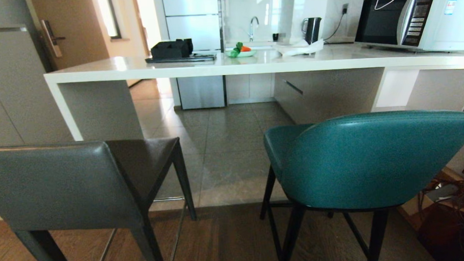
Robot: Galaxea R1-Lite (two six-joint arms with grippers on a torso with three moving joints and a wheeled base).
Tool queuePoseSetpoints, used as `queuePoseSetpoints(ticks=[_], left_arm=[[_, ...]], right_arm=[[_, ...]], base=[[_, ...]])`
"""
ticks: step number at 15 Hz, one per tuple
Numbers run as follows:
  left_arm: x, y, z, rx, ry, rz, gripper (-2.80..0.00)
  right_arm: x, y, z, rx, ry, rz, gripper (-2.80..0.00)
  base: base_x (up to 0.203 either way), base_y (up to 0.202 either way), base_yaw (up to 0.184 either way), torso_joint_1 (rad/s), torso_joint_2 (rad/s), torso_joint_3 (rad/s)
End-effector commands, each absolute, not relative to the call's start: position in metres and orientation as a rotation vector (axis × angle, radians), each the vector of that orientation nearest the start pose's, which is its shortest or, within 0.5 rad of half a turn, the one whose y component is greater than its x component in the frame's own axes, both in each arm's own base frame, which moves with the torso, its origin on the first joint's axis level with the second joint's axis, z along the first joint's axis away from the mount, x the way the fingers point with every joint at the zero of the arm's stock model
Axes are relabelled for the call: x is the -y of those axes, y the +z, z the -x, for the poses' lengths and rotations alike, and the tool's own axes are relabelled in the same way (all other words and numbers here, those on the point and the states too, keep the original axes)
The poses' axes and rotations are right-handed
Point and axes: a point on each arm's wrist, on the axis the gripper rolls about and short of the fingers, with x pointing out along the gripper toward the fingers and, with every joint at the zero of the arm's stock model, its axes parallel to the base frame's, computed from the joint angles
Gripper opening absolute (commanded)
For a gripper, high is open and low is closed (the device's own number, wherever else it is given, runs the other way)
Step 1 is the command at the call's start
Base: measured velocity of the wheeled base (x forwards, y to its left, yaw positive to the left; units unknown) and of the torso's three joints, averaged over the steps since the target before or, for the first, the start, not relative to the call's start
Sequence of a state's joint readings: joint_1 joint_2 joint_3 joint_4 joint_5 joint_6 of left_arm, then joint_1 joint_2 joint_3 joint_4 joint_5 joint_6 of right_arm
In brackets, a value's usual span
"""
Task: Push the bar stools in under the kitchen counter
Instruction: Push the gray chair back under the dining table
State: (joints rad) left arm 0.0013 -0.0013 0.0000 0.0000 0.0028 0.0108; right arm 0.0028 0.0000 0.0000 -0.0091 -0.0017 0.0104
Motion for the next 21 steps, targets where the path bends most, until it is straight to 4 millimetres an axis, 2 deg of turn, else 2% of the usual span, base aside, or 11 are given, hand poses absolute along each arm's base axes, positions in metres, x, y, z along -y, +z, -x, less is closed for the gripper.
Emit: queuePoseSetpoints(ticks=[1, 21], left_arm=[[0.0, 0.0748, 0.0227, 0.0, 0.005, -0.011, -2.8], [0.0, 0.0747, 0.0227, 0.0, 0.005, -0.011, -2.8]], right_arm=[[0.0001, 0.0752, 0.0223, 0.003, 0.002, -0.011, -2.8], [0.0001, 0.0752, 0.0223, 0.003, 0.002, -0.011, -2.8]], base=[[0.0, 0.195, -0.001, 0.002, 0.0, -0.002], [0.0, 0.197, -0.002, 0.002, 0.0, 0.003]])
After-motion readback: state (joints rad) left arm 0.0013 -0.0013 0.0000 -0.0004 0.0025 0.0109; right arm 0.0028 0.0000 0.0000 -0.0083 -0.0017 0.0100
